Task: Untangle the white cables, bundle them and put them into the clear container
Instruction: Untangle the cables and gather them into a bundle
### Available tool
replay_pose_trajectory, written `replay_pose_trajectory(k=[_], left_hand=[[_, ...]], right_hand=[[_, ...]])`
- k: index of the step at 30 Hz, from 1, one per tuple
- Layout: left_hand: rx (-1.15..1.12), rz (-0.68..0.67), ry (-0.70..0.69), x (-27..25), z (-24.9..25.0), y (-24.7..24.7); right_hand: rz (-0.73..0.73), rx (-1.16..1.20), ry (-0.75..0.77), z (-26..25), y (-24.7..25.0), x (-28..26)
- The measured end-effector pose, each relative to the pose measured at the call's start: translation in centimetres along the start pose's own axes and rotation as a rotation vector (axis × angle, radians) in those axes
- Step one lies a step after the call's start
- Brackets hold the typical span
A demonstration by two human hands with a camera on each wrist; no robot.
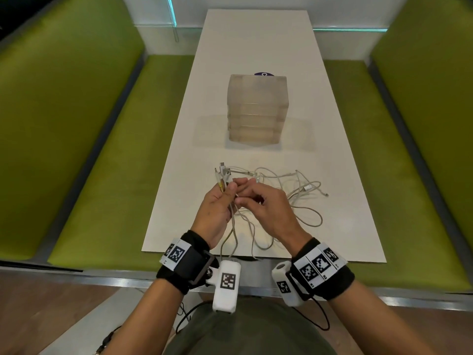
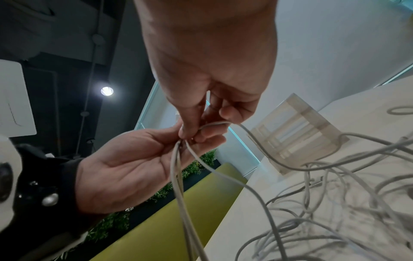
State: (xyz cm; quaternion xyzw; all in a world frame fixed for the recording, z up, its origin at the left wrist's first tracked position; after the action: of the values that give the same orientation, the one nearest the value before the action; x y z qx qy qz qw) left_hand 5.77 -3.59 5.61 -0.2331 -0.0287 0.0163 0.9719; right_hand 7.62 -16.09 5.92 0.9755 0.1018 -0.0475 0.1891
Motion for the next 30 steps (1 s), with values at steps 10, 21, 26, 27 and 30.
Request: replay_pose_trajectory(k=[10,21,26,27,30], left_hand=[[-0.146,0.245,-0.213,1.0,3.9,2.9],[0.148,0.24,-0.078,0.6,2.0,3.0],[0.296,0.05,0.004,0.2,-0.3,0.3],[0.268,0.038,-0.007,0.3,-0.3,0.0],[0.246,0.103,-0.027,0.8,0.0,-0.4]], right_hand=[[-0.158,-0.439,-0.121,5.2,2.5,4.2],[-0.014,-0.106,-0.082,1.4,3.4,4.3],[-0.097,-0.182,-0.007,0.1,0.8,3.3],[-0.109,-0.203,-0.011,0.2,0.5,3.2],[-0.11,-0.284,0.012,0.5,0.2,3.2]])
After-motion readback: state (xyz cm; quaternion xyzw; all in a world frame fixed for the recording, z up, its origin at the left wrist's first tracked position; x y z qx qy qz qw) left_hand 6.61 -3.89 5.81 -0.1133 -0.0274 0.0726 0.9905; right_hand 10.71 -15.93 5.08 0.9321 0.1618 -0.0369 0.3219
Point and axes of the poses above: each hand's wrist, its own x-axis towards the middle knuckle, its own y-axis out of the back of the hand, z = x × y, the point moved 3 cm from there along x, towards the middle knuckle, and after that the axes turned 15 degrees about -y, right-handed, at the moved point
